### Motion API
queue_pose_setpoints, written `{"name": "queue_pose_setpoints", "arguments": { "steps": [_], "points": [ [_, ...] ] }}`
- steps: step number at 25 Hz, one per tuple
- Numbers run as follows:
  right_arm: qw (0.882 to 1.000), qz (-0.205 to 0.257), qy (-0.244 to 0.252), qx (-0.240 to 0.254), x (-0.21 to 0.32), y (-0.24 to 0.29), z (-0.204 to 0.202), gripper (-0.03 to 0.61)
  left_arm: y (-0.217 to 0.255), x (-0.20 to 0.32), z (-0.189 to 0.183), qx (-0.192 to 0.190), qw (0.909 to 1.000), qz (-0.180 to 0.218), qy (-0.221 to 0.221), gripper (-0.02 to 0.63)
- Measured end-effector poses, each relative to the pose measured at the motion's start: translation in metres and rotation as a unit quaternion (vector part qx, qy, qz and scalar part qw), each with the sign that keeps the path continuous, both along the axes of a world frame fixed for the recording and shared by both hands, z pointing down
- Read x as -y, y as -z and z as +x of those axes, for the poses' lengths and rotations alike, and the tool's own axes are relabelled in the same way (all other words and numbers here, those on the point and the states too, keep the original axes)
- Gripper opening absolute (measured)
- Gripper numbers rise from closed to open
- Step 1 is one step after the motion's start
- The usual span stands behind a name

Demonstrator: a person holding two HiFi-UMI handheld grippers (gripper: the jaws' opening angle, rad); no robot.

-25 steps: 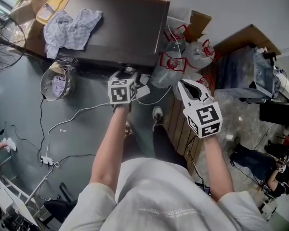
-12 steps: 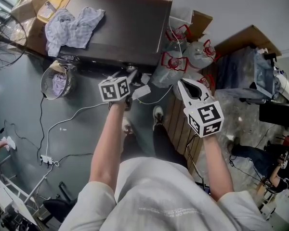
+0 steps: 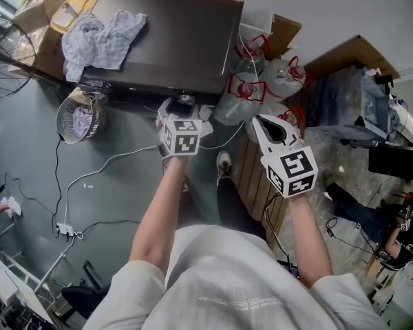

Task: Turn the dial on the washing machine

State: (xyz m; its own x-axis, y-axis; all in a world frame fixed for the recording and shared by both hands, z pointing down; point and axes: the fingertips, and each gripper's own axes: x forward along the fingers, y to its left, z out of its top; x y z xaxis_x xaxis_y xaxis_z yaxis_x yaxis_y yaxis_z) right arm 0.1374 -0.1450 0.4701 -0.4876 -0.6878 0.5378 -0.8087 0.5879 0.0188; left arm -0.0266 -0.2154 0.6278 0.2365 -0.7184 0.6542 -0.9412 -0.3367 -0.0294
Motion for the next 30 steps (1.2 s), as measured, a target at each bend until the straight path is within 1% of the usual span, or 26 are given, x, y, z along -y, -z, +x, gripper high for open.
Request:
{"name": "queue_pose_setpoints", "arguments": {
  "steps": [4,11,16,18,22,26,30],
  "points": [
    [1.0,-0.006,-0.002,0.001,-0.002,-0.004,0.002,0.014,-0.007,-0.001,0.003,0.033,0.9994,-0.008,0.001,0.282],
    [1.0,-0.011,0.0,-0.002,0.001,-0.006,0.008,0.014,-0.014,0.002,0.008,0.062,0.998,-0.008,0.01,0.284],
    [1.0,-0.013,0.001,-0.003,0.003,-0.009,0.008,0.014,-0.015,0.004,0.007,0.06,0.998,-0.014,0.014,0.276],
    [1.0,-0.014,0.003,-0.002,0.004,-0.01,0.007,0.014,-0.015,0.004,0.007,0.047,0.9986,-0.018,0.016,0.275],
    [1.0,-0.013,0.003,0.0,0.005,-0.009,0.003,0.014,-0.015,0.004,0.006,-0.013,0.9987,-0.041,0.026,0.275],
    [1.0,-0.011,0.001,0.0,0.005,-0.007,0.0,0.014,-0.013,0.006,0.003,-0.067,0.9956,-0.055,0.035,0.275],
    [1.0,-0.013,-0.002,0.003,0.004,-0.008,0.0,0.014,-0.012,0.006,0.003,-0.093,0.9933,-0.062,0.028,0.275]
  ]
}}
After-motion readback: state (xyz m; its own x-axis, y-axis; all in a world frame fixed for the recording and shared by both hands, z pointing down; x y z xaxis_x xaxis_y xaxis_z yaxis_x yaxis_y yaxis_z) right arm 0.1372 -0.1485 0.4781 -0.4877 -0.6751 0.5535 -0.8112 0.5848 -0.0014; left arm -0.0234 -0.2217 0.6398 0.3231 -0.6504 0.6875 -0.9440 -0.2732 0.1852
